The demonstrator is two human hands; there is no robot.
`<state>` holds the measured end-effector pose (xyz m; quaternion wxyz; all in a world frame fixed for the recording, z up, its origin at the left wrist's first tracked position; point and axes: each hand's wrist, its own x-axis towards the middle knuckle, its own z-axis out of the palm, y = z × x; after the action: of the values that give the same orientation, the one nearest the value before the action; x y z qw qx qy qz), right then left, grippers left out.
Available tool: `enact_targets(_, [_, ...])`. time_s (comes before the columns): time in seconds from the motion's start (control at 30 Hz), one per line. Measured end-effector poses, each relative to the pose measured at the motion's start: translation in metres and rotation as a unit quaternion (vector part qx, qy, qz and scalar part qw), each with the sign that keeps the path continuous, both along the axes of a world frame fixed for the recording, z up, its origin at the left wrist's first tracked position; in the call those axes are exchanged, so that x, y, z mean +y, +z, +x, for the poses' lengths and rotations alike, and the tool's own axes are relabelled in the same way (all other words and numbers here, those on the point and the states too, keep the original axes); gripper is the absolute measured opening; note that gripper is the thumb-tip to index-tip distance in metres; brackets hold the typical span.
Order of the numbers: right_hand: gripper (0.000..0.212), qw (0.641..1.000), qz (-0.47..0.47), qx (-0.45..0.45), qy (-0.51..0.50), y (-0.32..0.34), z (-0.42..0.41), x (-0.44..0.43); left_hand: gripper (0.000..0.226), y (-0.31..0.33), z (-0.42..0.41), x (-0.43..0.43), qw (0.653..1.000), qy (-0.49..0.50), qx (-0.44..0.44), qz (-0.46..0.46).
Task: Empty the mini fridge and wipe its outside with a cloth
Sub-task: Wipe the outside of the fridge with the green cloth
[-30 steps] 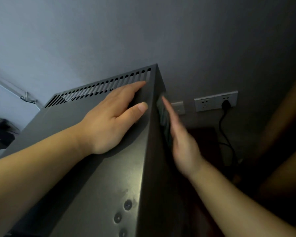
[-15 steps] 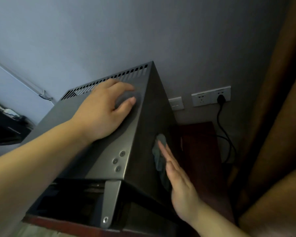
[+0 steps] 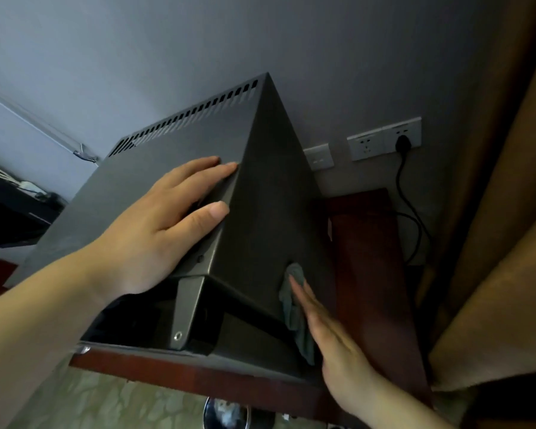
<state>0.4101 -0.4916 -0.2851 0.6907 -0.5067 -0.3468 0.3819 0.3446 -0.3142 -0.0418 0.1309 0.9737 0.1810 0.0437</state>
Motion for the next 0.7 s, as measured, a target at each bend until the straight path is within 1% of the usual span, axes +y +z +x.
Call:
enact_targets(0.03, [0.042, 0.999, -0.023, 0.041, -0.009, -0.016, -0.002, 0.001, 0.063, 0.000, 0.000, 0.000, 1.000, -0.002, 0.001, 0.002])
enact_targets(0.1, [0.033, 0.987, -0.051, 0.151, -0.038, -0.047, -0.005, 0.005, 0.062, -0.001, 0.001, -0.002, 1.000, -0.001, 0.002, 0.003])
enact_targets(0.17, [0.039, 0.965, -0.081, 0.241, -0.065, -0.065, -0.005, 0.008, 0.062, -0.001, 0.001, -0.003, 1.000, 0.005, 0.002, -0.002])
enact_targets(0.23, [0.045, 0.943, -0.111, 0.303, -0.084, -0.077, -0.002, 0.011, 0.062, -0.001, 0.001, -0.003, 1.000, 0.006, 0.004, -0.005])
enact_targets(0.33, [0.062, 0.905, -0.150, 0.393, -0.056, -0.087, 0.008, 0.017, 0.061, 0.003, 0.002, -0.004, 1.000, 0.010, 0.011, -0.007])
enact_targets(0.4, [0.067, 0.879, -0.166, 0.446, -0.042, -0.098, 0.020, 0.024, 0.061, 0.004, 0.003, -0.005, 1.000, 0.014, 0.010, -0.010])
enact_targets(0.47, [0.067, 0.859, -0.166, 0.483, -0.032, -0.105, 0.034, 0.032, 0.061, 0.004, 0.003, -0.005, 1.000, 0.016, 0.007, -0.010])
enact_targets(0.53, [0.068, 0.849, -0.163, 0.501, -0.036, -0.107, 0.048, 0.040, 0.061, 0.004, 0.003, -0.006, 1.000, 0.018, 0.008, -0.010])
enact_targets(0.6, [0.072, 0.848, -0.154, 0.505, -0.041, -0.109, 0.061, 0.052, 0.061, 0.004, 0.003, -0.005, 1.000, 0.017, 0.008, -0.007])
enact_targets(0.7, [0.075, 0.859, -0.160, 0.485, -0.043, -0.104, 0.079, 0.074, 0.061, 0.003, 0.003, -0.003, 1.000, 0.015, 0.003, -0.004])
